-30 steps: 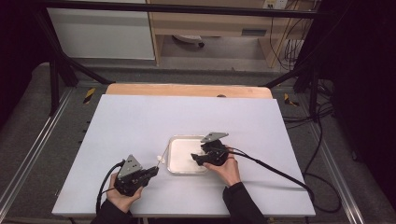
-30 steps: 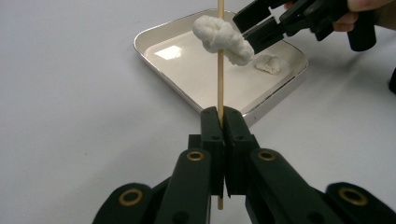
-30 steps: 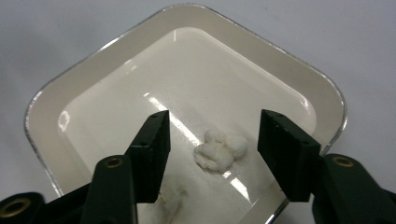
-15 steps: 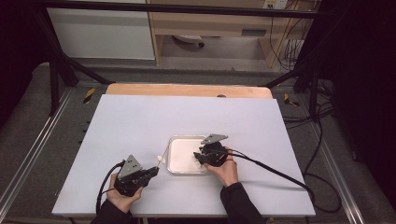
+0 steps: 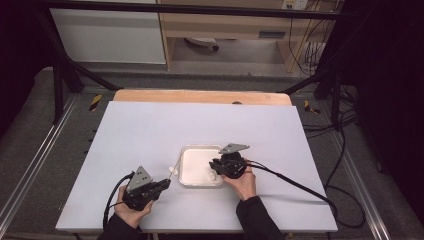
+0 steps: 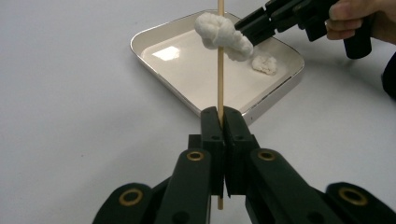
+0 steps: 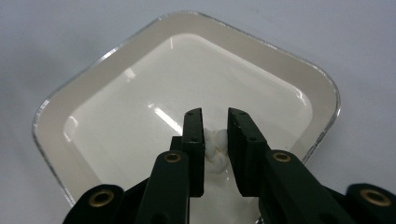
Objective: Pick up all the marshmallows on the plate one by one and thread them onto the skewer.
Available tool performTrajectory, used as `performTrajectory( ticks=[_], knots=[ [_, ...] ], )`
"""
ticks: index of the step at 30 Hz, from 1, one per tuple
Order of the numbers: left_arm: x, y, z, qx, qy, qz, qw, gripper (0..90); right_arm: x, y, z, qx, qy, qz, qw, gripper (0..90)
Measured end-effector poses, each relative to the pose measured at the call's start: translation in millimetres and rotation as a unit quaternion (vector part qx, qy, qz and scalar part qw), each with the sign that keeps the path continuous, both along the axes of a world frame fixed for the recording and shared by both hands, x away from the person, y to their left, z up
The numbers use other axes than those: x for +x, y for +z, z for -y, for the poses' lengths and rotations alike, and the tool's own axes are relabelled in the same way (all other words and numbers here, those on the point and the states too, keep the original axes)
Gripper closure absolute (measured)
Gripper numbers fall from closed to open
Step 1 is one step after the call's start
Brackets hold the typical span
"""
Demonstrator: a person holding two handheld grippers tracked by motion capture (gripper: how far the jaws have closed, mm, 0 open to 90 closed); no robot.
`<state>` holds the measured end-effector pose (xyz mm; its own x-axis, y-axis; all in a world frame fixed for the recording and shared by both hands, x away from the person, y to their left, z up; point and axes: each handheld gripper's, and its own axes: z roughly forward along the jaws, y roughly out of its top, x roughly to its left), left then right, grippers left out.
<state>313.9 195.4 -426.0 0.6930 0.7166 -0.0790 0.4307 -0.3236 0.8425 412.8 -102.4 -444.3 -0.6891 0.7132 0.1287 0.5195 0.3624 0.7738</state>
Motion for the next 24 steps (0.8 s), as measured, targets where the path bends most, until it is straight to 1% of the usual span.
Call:
performTrajectory(
  ticks=[1,2,5,6,7,8,9,10,11,12,14,15,16,18,22,24],
  knots=[
    [-0.2,0.0,0.3,0.000,-0.001,0.000,1.0000,88.4,-2.0,7.8,2.4,0.018,0.003,0.002,0.9998,78.4],
    [-0.5,0.1,0.6,0.000,-0.002,0.001,1.0000,88.4,-2.0,7.8,2.4,0.018,0.003,0.002,0.9998,78.4],
    [-1.1,0.2,1.6,0.000,-0.005,0.002,1.0000,88.4,-6.3,22.8,7.2,0.057,0.010,0.007,0.9983,78.7],
    [-1.2,0.2,1.9,0.000,-0.007,0.002,1.0000,88.4,-9.8,34.0,10.8,0.089,0.017,0.010,0.9958,78.8],
    [-1.3,0.3,2.2,0.001,-0.010,0.003,0.9999,88.4,-11.1,39.5,13.1,0.105,0.020,0.013,0.9942,79.1],
    [-1.6,0.4,2.7,0.002,-0.010,0.004,0.9999,88.4,-11.1,39.5,13.1,0.105,0.020,0.013,0.9942,79.1],
    [-1.8,0.4,3.2,0.001,-0.012,0.004,0.9999,88.5,-12.9,45.1,15.2,0.122,0.023,0.014,0.9922,79.2],
    [-2.0,0.3,3.9,0.000,-0.014,0.004,0.9999,88.4,-14.1,50.2,17.3,0.138,0.027,0.016,0.9900,79.3],
    [-2.2,0.3,4.6,0.001,-0.015,0.004,0.9999,88.4,-16.9,59.6,20.9,0.168,0.033,0.017,0.9851,79.4],
    [-2.4,0.2,5.4,0.001,-0.017,0.004,0.9999,88.4,-16.9,59.6,20.9,0.168,0.033,0.017,0.9851,79.4],
    [-2.8,0.1,6.8,0.003,-0.022,0.006,0.9997,88.4,-19.3,67.9,22.8,0.188,0.040,0.021,0.9811,79.4],
    [-3.2,0.0,7.7,0.001,-0.025,0.006,0.9997,88.4,-21.2,74.9,22.7,0.202,0.050,0.025,0.9777,79.4],
    [-3.5,0.2,8.3,0.004,-0.029,0.008,0.9995,88.4,-21.2,74.9,22.7,0.202,0.050,0.025,0.9777,79.4],
    [-4.3,0.2,9.5,0.004,-0.034,0.010,0.9994,88.4,-22.3,80.3,21.0,0.216,0.058,0.026,0.9743,79.4],
    [-5.1,-0.3,11.6,0.006,-0.038,0.010,0.9992,88.4,-22.5,85.8,13.9,0.227,0.069,0.027,0.9710,79.4],
    [-5.3,-0.3,12.0,0.008,-0.039,0.011,0.9991,88.5,-21.3,85.9,9.1,0.230,0.073,0.024,0.9702,79.4]
  ],
)
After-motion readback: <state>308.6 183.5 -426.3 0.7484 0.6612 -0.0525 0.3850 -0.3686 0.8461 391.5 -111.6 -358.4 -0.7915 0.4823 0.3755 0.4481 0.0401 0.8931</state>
